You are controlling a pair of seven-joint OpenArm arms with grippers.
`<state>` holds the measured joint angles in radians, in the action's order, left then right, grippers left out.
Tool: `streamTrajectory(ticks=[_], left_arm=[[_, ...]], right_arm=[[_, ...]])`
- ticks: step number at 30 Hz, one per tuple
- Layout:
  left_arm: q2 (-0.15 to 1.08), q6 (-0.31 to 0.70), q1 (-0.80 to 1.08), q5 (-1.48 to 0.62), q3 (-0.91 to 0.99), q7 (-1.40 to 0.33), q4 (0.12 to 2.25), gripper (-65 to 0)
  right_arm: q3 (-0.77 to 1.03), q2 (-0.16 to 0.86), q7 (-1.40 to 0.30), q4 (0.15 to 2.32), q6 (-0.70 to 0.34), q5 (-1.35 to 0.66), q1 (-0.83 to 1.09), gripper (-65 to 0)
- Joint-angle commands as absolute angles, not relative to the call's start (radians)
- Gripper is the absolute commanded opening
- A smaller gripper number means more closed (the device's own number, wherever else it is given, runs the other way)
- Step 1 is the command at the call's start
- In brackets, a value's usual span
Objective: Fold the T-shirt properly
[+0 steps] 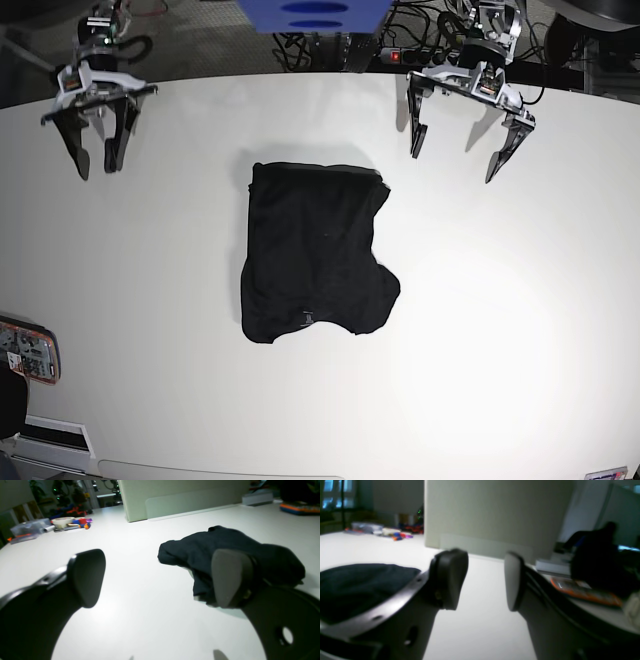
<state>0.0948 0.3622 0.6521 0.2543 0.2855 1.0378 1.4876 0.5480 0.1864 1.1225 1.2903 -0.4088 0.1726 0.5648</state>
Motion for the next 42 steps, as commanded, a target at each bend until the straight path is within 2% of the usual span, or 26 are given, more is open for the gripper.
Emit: streamTrajectory(ticks=[1,12,21,29,36,42], left_arm=[[0.096,0.361,0.676,0.246,0.286,1.069,1.504,0.0],[0.189,0.361,0.897,0.249,0.200,1.076,1.575,0.0],[0.222,0.361,0.992,0.252,0.159,1.076,1.560,0.0],[0.259,0.361,1.000,0.252,0.116,1.075,1.377,0.0],[0.257,0.360,0.920,0.249,0.051,1.075,1.165,0.0],[0.232,0.360,0.773,0.249,-0.005,1.073,0.869,0.0]], right_arm=[[0.558,0.200,1.152,1.294,-0.410,0.159,0.579,-37.9],[0.562,0.206,1.155,1.277,-0.410,0.159,0.759,-37.9],[0.553,0.208,1.155,1.267,-0.410,0.160,0.923,-37.7],[0.553,0.208,1.155,1.205,-0.410,0.160,0.981,-37.7],[0.503,0.208,1.155,0.986,-0.410,0.160,0.974,-37.7],[0.426,0.208,1.155,0.748,-0.410,0.160,0.952,-37.8]])
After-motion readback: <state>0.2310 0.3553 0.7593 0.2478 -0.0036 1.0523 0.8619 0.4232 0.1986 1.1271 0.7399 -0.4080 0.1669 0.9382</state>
